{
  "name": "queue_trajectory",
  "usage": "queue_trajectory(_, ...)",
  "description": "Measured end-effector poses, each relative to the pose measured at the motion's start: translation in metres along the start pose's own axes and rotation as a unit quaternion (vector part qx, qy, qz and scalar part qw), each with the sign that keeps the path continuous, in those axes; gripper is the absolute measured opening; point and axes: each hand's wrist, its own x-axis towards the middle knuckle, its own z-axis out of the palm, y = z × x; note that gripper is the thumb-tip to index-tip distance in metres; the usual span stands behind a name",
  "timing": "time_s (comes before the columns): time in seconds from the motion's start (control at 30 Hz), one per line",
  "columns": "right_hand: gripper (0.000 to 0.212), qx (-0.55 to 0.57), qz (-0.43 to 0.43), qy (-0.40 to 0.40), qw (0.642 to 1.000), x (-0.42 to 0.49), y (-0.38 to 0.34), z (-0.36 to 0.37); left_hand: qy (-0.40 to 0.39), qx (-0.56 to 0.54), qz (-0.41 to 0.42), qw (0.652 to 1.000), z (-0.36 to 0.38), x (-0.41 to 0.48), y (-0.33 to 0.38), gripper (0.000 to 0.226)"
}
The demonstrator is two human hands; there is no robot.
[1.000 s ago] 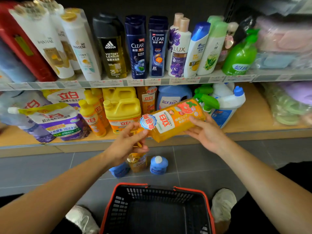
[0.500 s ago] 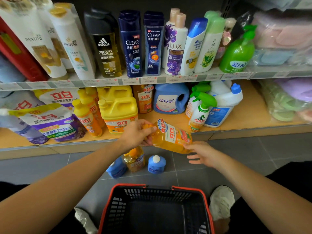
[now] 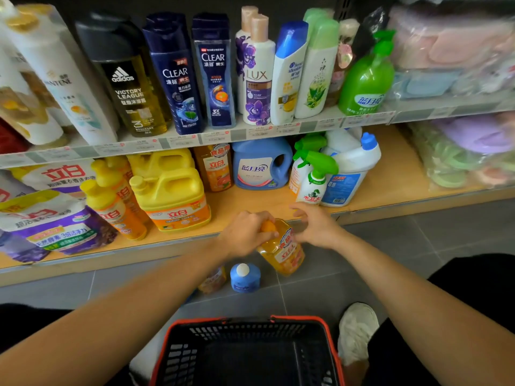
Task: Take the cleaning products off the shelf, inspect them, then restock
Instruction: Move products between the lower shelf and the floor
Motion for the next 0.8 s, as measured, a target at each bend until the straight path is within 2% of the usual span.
queue_trajectory(0.13, 0.064, 0.022, 0.029, 0.226, 0.973, 0.012, 0.007, -0.043, -0.057, 0.066, -0.006, 0.996, 0.032, 0.019, -0.012, 0.038)
queue_trajectory(0.23, 0.056, -0.024, -0.007, 0.318, 0.948, 0.023, 0.003, -0.068, -0.097, 0.119, -0.009, 0.988, 0.058, 0.029, -0.019, 0.04)
queue_trajectory(0.3, 0.055, -0.05, -0.018, 0.316, 0.947, 0.032, 0.0, -0.08, -0.115, 0.136, -0.009, 0.984, 0.072, 0.032, -0.022, 0.039)
queue_trajectory(0.43, 0.064, -0.121, -0.02, 0.247, 0.961, 0.044, 0.001, -0.085, -0.127, 0.145, -0.016, 0.981, 0.09, 0.036, -0.024, 0.039)
queue_trajectory(0.5, 0.062, -0.112, -0.012, 0.233, 0.966, 0.047, 0.001, -0.083, -0.126, 0.121, -0.019, 0.984, 0.093, 0.037, -0.023, 0.041)
queue_trajectory(0.63, 0.044, -0.089, -0.015, 0.227, 0.97, 0.045, -0.003, -0.083, -0.14, 0.016, -0.063, 0.988, 0.088, 0.028, -0.028, 0.05)
queue_trajectory(0.8, 0.046, -0.057, -0.064, 0.239, 0.967, 0.025, -0.023, -0.078, -0.16, -0.034, -0.055, 0.985, 0.057, 0.007, -0.029, 0.063)
